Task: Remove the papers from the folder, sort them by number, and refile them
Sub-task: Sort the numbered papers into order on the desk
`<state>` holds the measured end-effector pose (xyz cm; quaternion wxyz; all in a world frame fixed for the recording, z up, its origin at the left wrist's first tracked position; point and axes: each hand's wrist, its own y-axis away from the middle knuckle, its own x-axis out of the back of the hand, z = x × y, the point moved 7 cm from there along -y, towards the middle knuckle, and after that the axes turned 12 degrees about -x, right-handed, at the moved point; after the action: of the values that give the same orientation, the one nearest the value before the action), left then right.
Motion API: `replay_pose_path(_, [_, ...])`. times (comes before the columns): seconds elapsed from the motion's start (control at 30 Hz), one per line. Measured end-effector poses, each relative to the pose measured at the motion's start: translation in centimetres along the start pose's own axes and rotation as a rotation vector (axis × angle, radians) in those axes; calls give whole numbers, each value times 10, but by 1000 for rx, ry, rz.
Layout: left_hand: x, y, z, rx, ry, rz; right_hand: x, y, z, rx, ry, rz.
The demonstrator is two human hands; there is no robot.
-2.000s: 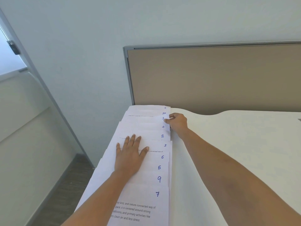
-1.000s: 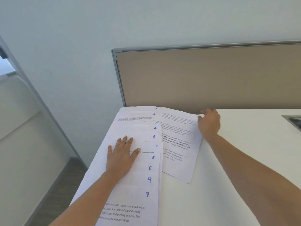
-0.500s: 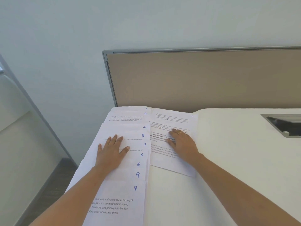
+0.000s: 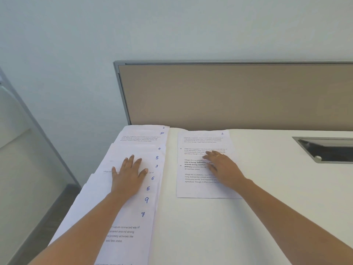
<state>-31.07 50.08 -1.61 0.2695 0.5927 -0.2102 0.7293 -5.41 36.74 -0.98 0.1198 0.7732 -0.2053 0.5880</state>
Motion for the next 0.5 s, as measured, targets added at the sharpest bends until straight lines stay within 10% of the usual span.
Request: replay_pose_path(0.5, [-7,10,16,14,4,5,-27,18,-25,-97,-147,-27])
